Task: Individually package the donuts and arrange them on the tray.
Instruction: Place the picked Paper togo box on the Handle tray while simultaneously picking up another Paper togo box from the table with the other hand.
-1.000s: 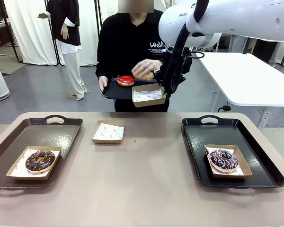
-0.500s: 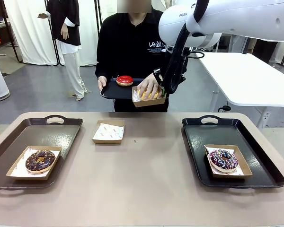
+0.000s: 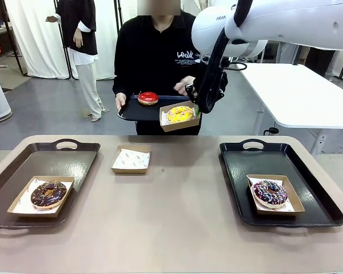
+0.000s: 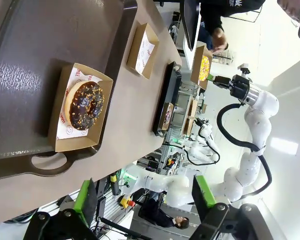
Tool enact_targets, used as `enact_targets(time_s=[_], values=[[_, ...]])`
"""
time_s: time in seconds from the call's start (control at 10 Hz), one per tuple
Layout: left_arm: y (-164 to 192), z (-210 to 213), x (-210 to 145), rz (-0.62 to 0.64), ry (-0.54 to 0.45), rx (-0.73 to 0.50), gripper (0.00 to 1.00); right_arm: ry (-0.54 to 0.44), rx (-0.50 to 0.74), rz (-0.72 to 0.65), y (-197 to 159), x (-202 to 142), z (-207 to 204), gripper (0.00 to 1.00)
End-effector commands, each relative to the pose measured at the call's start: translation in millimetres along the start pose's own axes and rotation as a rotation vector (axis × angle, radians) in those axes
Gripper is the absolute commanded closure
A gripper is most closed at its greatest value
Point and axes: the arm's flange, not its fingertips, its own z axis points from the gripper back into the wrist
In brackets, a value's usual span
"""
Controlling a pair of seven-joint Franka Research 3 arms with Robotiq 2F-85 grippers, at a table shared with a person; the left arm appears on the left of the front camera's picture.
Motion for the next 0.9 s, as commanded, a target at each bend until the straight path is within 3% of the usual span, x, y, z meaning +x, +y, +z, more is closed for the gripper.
enact_targets(time_s=[0.0,0.8], values=[[-0.2,2.0,-1.4,0.0,-0.002,-0.009,0.0,-0.008,0.001,-0.002,-2.7,-2.4,0.9,1.0],[-0.2,2.0,-1.4,0.0,-0.002,-0.009,0.0,-0.008,0.001,-0.002,-2.7,-2.4,0.9,1.0]])
